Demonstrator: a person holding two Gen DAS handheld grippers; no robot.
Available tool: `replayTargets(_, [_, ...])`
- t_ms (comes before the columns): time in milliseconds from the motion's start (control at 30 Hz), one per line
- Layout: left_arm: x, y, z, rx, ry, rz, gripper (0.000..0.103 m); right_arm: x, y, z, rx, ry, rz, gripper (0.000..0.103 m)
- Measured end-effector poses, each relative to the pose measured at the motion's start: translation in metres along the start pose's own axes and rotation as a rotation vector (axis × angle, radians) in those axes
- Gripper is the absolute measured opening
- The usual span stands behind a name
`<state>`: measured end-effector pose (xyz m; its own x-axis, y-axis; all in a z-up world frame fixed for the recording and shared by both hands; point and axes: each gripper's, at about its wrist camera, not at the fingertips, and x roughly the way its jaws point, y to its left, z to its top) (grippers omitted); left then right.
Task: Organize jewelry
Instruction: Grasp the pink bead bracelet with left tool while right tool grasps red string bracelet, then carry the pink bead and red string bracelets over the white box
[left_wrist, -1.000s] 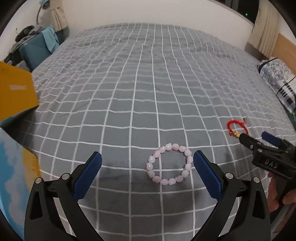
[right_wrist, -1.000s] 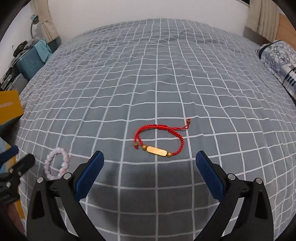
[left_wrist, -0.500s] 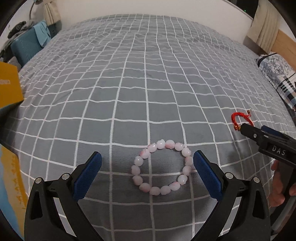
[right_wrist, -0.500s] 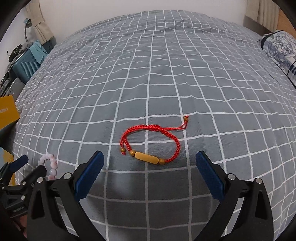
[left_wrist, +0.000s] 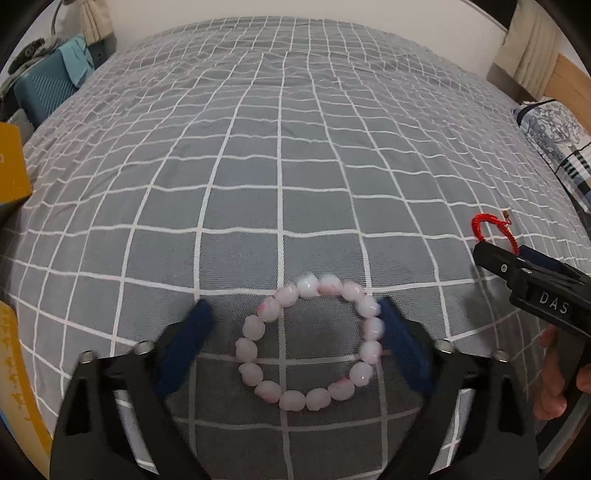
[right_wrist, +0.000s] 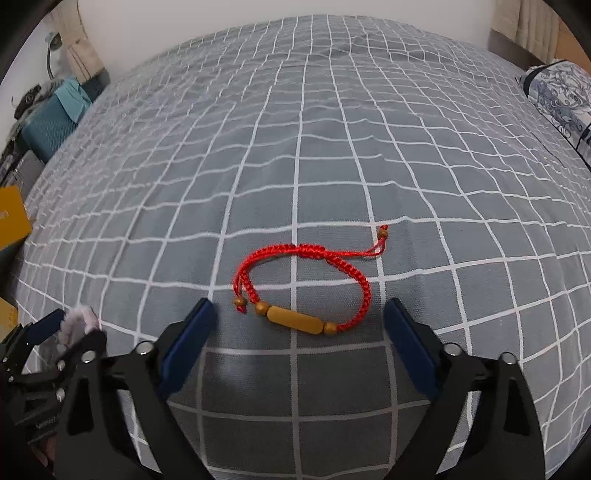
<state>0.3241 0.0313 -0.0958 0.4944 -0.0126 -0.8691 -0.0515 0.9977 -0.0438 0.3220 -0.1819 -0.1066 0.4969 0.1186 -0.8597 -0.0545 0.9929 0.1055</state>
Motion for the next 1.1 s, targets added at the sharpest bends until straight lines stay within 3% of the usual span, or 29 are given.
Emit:
replayTargets(400, [-0.009,-0.002,-0.004,0.009,0.004,0.013,0.028,-0.001,-0.001,0.002,-0.003,0.02,-0.027,0.04])
replayTargets(500, [-0.01,-0.002,-0.004,0.013,0.003,0.012,0.02,-0.002,-0.001,0.001,-0.011,0.02,-0.033,0.033])
replayTargets(600, [-0.011,-0.002,-0.005,0.01,0.004,0.015,0.02,-0.003,0.0,0.001,-0.008,0.018,-0.036,0.022])
replayTargets(767, [-0.014,-0.003,-0.006,0.008,0.008,0.029,0.02,-0.007,0.004,0.001,-0.02,0.007,-0.056,0.015])
replayTargets(1100, [-0.029,-0.002,-0.004,0.001,-0.011,0.031,0.02,-0.02,0.008,0.002,-0.025,-0.023,-0.057,0.015])
